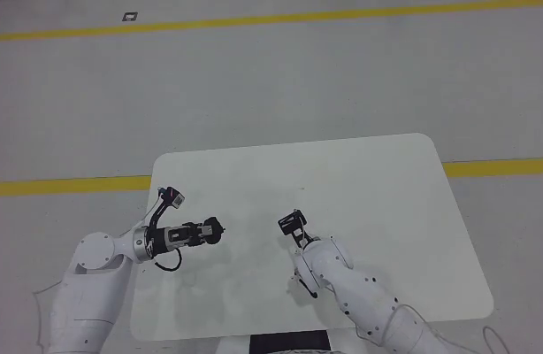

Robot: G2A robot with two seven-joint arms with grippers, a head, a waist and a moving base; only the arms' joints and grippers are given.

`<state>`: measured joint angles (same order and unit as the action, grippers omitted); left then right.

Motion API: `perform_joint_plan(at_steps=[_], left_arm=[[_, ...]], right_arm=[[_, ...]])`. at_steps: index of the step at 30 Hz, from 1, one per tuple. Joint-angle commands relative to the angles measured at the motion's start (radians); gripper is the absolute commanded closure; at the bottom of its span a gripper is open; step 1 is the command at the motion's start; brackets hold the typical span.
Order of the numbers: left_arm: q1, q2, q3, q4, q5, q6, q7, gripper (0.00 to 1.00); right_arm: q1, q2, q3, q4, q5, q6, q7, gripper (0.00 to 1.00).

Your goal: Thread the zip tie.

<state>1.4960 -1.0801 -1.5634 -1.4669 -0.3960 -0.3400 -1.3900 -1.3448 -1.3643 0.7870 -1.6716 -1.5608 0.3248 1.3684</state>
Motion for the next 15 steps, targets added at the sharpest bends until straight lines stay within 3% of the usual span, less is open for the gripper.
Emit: perform_joint_plan(at_steps=[1, 7, 10, 12, 15], left_arm=[[0.0, 0.0, 0.0, 0.0, 0.0, 0.0, 0.0, 1.0], [0.0, 0.0, 0.0, 0.0, 0.0, 0.0, 0.0, 1.0], [0.0, 0.0, 0.0, 0.0, 0.0, 0.0, 0.0, 1.0], [0.0, 0.0, 0.0, 0.0, 0.0, 0.0, 0.0, 1.0], [0.0, 0.0, 0.0, 0.0, 0.0, 0.0, 0.0, 1.0]], right_arm=[[-0.001, -0.003, 0.005, 0.002, 0.009, -0.007, -0.005, 0.86], [-0.019, -0.006, 0.026, -0.026, 0.02, -0.023, -0.022, 1.0], [-0.032, -0.006, 0.037, -0.041, 0.027, -0.034, -0.023, 1.0], [-0.035, -0.007, 0.043, -0.045, 0.036, -0.045, -0.021, 0.97], [-0.034, -0.009, 0.051, -0.04, 0.05, -0.061, -0.014, 0.85]])
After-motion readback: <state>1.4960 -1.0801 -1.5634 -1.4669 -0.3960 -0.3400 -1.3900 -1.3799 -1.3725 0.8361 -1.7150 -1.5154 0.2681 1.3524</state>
